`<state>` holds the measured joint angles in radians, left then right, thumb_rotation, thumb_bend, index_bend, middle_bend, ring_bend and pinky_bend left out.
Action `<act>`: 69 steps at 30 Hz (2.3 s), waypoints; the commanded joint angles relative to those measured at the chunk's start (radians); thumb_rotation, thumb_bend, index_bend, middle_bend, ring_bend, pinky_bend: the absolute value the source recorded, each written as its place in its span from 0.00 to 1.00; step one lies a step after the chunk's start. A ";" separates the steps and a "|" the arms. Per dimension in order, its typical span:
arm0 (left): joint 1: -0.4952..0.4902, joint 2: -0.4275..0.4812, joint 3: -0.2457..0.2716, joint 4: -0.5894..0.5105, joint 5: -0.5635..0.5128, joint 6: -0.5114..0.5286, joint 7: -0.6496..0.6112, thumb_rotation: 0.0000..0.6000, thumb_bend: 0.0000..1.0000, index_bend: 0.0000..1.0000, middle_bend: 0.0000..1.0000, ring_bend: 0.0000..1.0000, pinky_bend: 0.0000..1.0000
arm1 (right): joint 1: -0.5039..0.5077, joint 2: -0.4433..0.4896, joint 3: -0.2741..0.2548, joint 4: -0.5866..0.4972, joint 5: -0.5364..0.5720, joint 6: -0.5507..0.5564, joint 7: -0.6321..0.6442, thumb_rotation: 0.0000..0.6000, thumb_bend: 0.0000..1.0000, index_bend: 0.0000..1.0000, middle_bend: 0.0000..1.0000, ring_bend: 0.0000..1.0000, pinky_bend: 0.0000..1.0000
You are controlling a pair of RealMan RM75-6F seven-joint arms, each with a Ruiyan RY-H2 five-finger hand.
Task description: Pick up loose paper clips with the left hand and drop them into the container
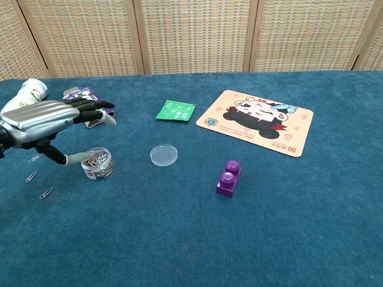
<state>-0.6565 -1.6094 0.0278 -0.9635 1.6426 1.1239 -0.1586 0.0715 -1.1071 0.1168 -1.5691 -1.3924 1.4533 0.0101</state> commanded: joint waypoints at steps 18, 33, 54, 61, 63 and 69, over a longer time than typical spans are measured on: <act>0.127 0.117 0.125 0.130 0.047 0.078 -0.103 1.00 0.31 0.45 0.00 0.00 0.00 | -0.002 0.000 -0.004 -0.009 -0.010 0.006 -0.010 1.00 0.00 0.02 0.00 0.00 0.00; 0.153 0.000 0.173 0.281 0.139 0.172 -0.131 1.00 0.31 0.45 0.00 0.00 0.00 | 0.001 -0.007 -0.003 -0.005 0.001 -0.002 -0.021 1.00 0.00 0.02 0.00 0.00 0.00; 0.137 -0.051 0.174 0.351 0.150 0.155 -0.086 1.00 0.31 0.45 0.00 0.00 0.00 | 0.001 -0.003 -0.003 -0.002 0.001 -0.004 -0.008 1.00 0.00 0.02 0.00 0.00 0.00; 0.135 -0.077 0.172 0.375 0.148 0.153 -0.092 1.00 0.31 0.45 0.00 0.00 0.00 | 0.000 -0.003 -0.003 -0.004 -0.001 -0.002 -0.008 1.00 0.00 0.02 0.00 0.00 0.00; 0.133 -0.084 0.174 0.378 0.152 0.152 -0.088 1.00 0.31 0.45 0.00 0.00 0.00 | 0.000 -0.002 -0.003 -0.004 -0.001 -0.001 -0.006 1.00 0.00 0.02 0.00 0.00 0.00; 0.127 -0.094 0.180 0.366 0.162 0.158 -0.081 1.00 0.31 0.45 0.00 0.00 0.00 | -0.001 0.001 -0.002 -0.004 0.001 -0.001 0.002 1.00 0.00 0.02 0.00 0.00 0.00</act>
<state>-0.5283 -1.7025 0.2075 -0.5941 1.8030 1.2800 -0.2409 0.0705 -1.1064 0.1148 -1.5736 -1.3917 1.4521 0.0117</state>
